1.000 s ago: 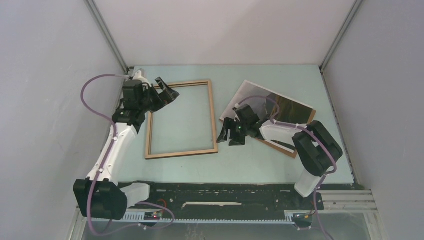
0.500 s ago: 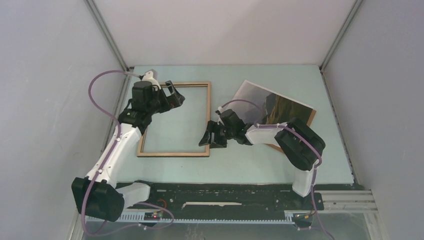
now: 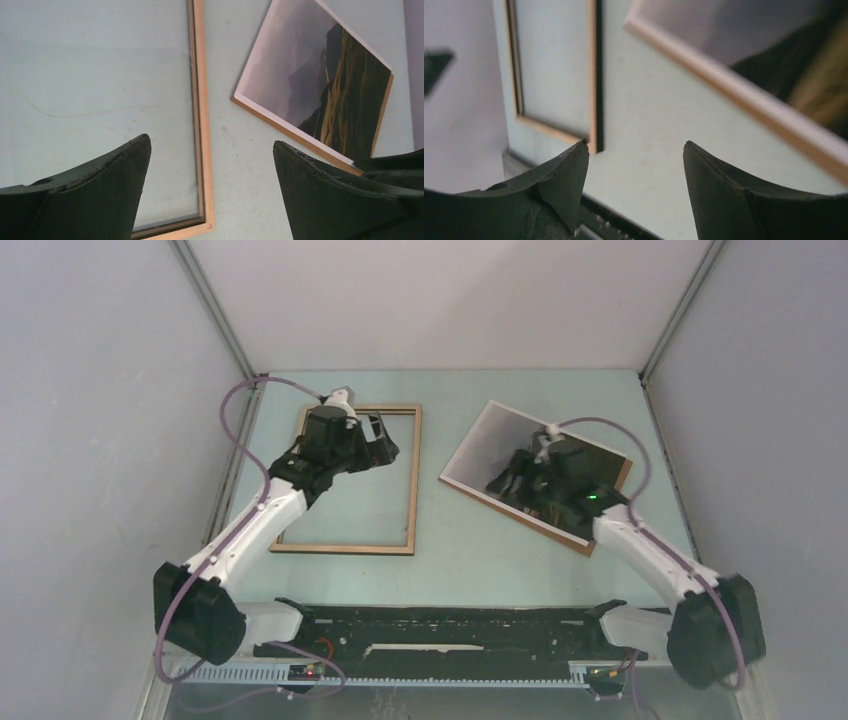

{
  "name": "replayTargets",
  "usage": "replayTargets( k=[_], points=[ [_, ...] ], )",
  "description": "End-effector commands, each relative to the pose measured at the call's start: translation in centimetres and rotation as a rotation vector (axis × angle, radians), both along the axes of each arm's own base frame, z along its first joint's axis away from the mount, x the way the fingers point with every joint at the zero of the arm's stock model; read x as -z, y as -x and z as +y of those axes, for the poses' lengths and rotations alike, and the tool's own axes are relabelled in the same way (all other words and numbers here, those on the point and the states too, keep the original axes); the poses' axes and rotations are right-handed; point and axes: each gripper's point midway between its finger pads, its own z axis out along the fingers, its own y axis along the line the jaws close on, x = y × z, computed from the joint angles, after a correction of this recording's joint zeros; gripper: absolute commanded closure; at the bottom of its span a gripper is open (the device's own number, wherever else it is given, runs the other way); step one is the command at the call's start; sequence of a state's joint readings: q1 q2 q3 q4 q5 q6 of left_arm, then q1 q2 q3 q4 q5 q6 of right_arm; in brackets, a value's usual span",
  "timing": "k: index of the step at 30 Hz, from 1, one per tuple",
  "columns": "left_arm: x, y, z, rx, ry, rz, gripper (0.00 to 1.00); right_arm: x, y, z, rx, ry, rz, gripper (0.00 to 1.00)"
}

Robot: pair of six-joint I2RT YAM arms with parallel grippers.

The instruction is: Put the photo into the frame

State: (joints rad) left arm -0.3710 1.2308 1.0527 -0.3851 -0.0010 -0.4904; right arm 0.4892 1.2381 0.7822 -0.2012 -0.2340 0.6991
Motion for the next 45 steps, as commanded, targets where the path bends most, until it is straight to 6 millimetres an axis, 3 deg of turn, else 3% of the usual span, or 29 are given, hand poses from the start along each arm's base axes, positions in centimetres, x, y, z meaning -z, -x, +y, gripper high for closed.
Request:
replayTargets(
  k=[1,4,9,12,16,21,26,29,34,45],
  points=[
    [-0.5,-0.9,-5.0,0.016,0.119,0.008,0.0,0.7,-0.1,-10.4,0.2,0.079,0.053,0.23],
    [0.5,-1.7,-10.1,0.091,0.152,-0.006,0.0,0.3,-0.3,-16.3,0.366,0.009,0.068,0.23],
    [2.7,-3.5,-19.9,0.248,0.132,0.011,0.0,1.5,0.6,-23.4,0.628,-0.026,0.098,0.23],
    [4.3,-4.0,-24.5,0.317,0.104,0.015,0.0,2.7,1.4,-26.1,0.713,-0.037,0.103,0.23],
    [7.1,-5.2,-27.9,0.366,0.133,0.064,0.0,4.5,1.0,-26.4,0.694,-0.05,0.148,0.24],
    [10.6,-6.0,-28.5,0.343,0.104,0.126,0.0,6.7,1.1,-26.6,0.688,-0.06,0.228,0.26],
    [15.9,-6.0,-26.9,0.246,0.118,0.308,0.0,7.4,1.8,-26.1,0.666,-0.066,0.265,0.27],
    [18.0,-5.9,-26.3,0.206,0.184,0.361,0.0,7.9,2.3,-25.7,0.656,-0.068,0.278,0.27],
    [19.2,-5.1,-26.6,0.215,0.219,0.402,0.0,9.0,2.7,-25.3,0.659,-0.096,0.316,0.28],
    [19.3,-4.7,-26.1,0.21,0.225,0.4,0.0,10.1,2.3,-24.5,0.629,-0.159,0.33,0.29]
  ],
)
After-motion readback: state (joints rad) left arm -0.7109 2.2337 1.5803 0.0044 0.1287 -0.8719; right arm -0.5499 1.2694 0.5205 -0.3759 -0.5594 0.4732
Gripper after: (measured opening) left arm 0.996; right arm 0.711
